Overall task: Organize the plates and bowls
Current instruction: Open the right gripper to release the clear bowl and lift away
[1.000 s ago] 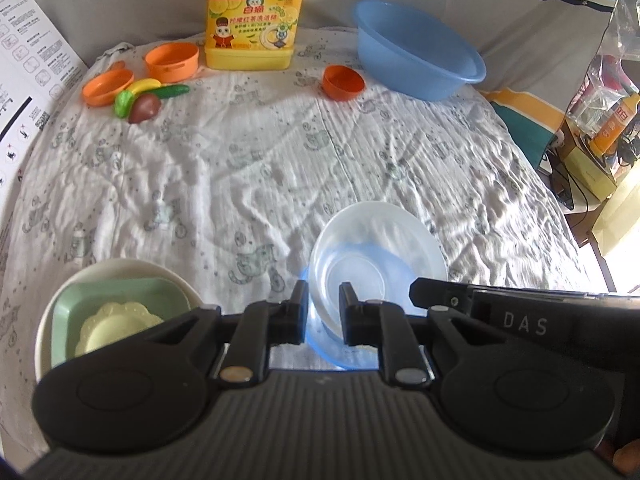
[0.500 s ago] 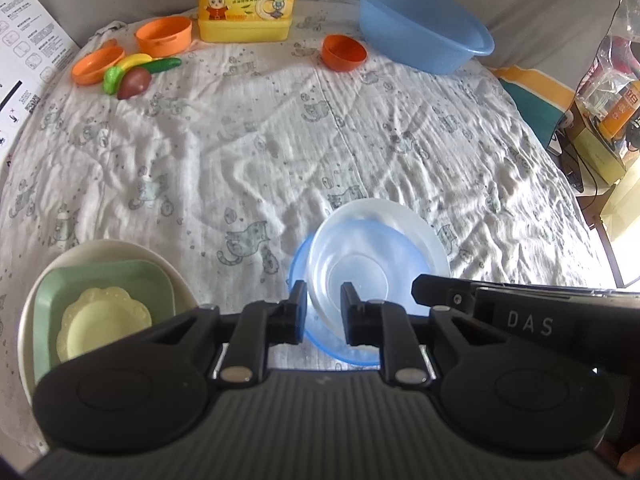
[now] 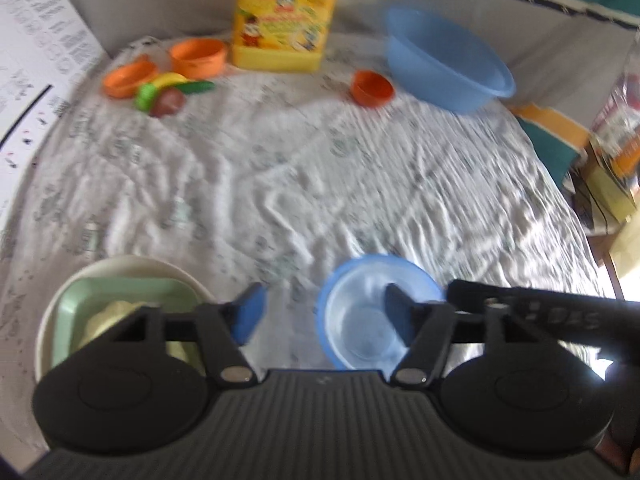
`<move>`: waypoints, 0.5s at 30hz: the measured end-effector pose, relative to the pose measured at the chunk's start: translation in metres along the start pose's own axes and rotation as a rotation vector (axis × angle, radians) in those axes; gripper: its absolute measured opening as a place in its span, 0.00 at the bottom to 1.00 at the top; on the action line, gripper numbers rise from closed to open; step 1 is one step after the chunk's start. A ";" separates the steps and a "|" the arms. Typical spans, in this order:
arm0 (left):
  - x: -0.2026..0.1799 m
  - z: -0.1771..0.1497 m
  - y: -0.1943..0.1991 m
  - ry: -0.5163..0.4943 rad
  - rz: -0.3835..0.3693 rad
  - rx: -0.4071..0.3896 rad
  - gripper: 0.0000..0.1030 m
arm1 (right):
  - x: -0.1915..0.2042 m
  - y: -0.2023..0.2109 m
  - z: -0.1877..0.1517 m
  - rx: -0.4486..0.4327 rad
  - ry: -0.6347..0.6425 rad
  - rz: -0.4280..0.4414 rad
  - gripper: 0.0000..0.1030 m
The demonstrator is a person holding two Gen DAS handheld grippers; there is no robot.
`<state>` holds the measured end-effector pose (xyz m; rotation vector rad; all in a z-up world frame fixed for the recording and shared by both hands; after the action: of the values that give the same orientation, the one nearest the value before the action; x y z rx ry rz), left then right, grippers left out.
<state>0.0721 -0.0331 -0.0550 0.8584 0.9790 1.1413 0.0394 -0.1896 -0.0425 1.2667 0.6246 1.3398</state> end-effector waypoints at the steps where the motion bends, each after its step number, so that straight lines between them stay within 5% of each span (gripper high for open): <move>1: 0.005 0.000 0.002 0.015 0.001 -0.007 0.81 | -0.003 0.002 0.001 -0.016 -0.003 -0.012 0.77; 4: 0.016 -0.001 0.004 0.047 -0.004 -0.015 0.99 | -0.007 0.006 0.001 -0.041 -0.001 -0.029 0.92; 15: 0.020 -0.004 0.010 0.039 0.026 -0.035 1.00 | 0.002 0.009 -0.007 -0.063 0.068 -0.081 1.00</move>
<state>0.0675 -0.0112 -0.0513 0.8252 0.9796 1.1982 0.0303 -0.1882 -0.0358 1.1375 0.6686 1.3300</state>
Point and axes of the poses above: each gripper's, at about its wrist camera, not at the fingertips, and y roughly against the way its jaws point, x to its left, z to its top, the point moved 5 cm from there along -y, roughly the way its jaws point, and after that the axes turned 13 degrees about x, right-handed, at the moved point
